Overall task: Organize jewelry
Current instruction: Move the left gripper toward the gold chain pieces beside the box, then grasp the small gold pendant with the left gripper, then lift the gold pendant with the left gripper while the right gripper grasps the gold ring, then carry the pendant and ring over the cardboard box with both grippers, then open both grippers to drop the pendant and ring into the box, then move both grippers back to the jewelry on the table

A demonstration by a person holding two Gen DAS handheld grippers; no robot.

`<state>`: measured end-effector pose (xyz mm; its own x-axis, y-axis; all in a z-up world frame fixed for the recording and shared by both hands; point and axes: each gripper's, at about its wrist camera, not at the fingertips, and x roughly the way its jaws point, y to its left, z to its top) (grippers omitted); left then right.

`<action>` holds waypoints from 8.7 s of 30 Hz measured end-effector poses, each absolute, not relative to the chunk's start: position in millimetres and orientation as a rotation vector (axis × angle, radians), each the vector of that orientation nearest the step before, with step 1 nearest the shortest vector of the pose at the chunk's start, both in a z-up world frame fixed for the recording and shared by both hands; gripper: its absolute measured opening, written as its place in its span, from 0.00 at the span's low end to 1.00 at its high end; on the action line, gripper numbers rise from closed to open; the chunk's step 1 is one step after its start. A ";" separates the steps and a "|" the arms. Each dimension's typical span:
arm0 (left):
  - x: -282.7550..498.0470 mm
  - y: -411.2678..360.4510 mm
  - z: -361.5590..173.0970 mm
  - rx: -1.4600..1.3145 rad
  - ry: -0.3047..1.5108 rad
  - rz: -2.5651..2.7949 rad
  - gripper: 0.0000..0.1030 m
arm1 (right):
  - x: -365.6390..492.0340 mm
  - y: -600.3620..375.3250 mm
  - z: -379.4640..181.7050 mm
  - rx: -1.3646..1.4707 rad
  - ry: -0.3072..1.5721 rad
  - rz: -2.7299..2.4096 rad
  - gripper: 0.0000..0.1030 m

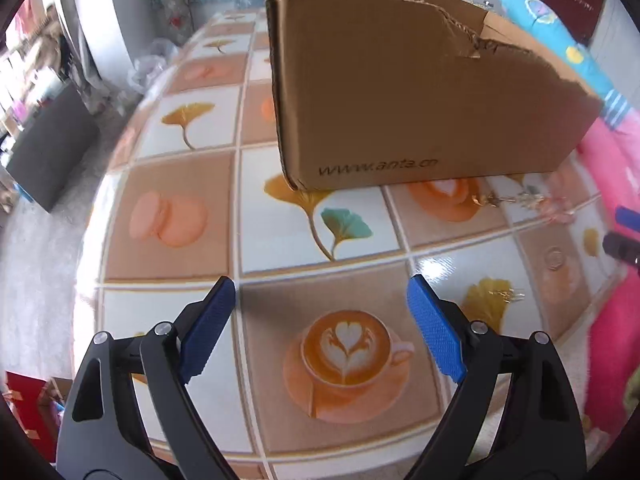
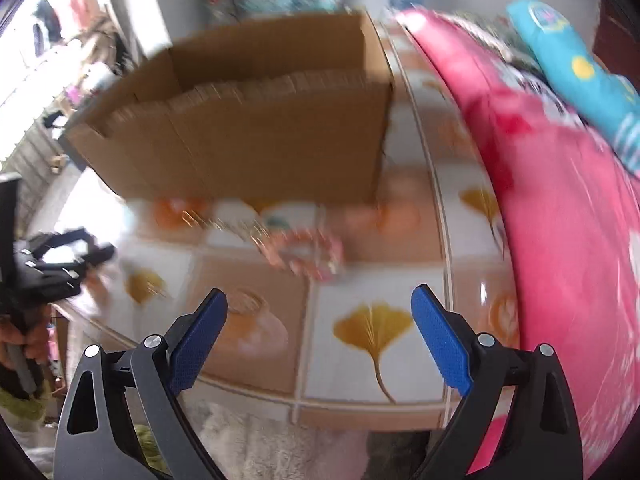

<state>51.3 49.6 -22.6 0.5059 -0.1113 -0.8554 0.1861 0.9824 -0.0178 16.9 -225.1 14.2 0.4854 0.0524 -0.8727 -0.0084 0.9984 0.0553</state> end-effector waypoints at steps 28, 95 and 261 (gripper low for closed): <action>51.8 52.3 -35.7 0.103 0.996 -0.157 0.93 | 37.7 -233.1 -27.4 0.004 1.088 -0.029 0.94; 5.2 -71.3 -32.2 0.428 0.864 -0.700 0.08 | 10.9 -228.5 -26.1 0.315 0.865 0.252 0.74; 22.4 27.1 48.4 -0.060 0.662 -0.632 0.39 | 62.1 -209.7 76.0 0.381 0.844 0.535 0.34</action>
<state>22.4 27.1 48.4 0.6098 -0.5657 -0.5551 0.5284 0.8122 -0.2472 62.1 -209.7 76.0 0.5468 0.5846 -0.5994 -0.2928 0.8042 0.5172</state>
